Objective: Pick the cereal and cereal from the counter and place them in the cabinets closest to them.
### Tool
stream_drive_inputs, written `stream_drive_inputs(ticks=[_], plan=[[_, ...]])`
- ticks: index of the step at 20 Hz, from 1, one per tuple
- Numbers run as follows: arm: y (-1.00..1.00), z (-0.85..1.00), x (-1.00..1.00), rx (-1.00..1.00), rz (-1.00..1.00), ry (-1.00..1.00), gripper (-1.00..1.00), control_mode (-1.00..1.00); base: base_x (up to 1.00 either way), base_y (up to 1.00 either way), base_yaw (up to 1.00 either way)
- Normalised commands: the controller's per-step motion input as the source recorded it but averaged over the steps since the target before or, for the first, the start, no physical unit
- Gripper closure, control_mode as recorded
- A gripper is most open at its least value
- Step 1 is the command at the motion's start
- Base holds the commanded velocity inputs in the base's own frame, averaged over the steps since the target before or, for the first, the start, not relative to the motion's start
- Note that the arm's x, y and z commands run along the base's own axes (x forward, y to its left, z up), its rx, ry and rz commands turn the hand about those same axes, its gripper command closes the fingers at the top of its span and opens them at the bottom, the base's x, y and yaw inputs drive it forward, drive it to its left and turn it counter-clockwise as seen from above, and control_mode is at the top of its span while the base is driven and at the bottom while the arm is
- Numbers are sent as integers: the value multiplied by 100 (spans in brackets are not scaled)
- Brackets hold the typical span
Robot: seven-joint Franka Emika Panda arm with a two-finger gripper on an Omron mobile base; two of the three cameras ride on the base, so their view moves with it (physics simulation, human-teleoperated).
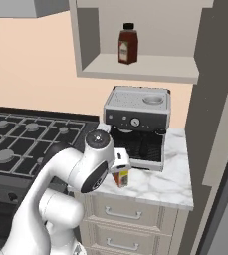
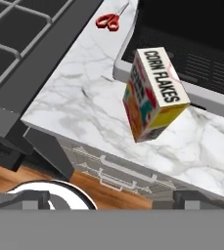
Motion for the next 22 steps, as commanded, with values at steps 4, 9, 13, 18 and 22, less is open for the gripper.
stream_drive_inputs(ticks=[4, 9, 13, 18, 22], plan=[[0, -16, 19, 5, 0, 0, -100, -100, 0, 0, 0], [0, -17, 19, 2, 0, 0, -100, -100, 0, 0, 0], [0, -13, 20, 0, 0, 0, -100, -100, 0, 0, 0], [-5, -8, 19, 0, 0, 0, -100, -100, 0, 0, 0], [-23, 0, 26, 2, 0, 0, -100, -100, 0, 0, 0]])
